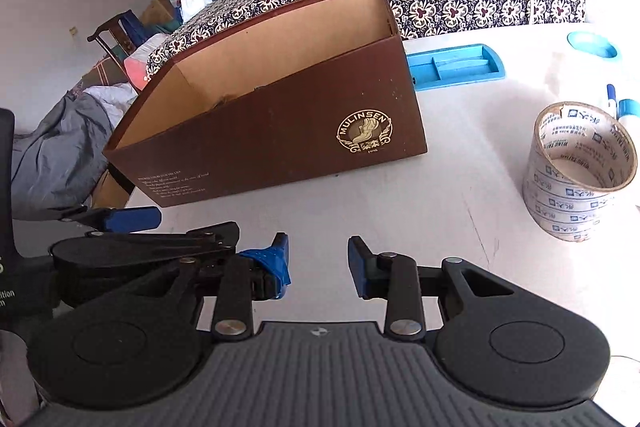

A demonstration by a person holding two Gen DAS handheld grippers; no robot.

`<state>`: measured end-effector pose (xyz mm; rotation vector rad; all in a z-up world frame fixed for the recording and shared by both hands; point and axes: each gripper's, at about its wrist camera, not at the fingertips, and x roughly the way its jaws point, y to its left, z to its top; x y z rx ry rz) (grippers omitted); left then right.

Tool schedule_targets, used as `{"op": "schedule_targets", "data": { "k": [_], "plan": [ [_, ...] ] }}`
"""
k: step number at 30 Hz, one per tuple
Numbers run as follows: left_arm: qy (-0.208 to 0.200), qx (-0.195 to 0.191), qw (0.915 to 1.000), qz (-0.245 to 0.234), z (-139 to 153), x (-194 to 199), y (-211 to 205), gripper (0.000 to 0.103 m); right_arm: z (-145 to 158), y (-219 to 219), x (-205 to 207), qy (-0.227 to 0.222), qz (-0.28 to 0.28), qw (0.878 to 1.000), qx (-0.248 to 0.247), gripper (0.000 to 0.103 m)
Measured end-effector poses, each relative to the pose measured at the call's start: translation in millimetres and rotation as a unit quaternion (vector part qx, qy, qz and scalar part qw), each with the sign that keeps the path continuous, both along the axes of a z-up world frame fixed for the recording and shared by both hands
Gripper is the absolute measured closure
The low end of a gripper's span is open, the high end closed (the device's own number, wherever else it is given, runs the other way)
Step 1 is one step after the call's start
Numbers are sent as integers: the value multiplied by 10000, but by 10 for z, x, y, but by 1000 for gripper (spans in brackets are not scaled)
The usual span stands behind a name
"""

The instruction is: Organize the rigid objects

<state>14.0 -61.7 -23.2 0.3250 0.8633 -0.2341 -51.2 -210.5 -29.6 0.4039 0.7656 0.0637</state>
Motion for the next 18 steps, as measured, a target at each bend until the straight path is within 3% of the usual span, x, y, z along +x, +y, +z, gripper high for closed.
{"op": "schedule_targets", "data": {
  "k": [18],
  "plan": [
    [161, -8, 9999, -26, -103, 68, -90, 24, -89, -86, -68, 45, -10, 9998, 178, 87]
  ]
}}
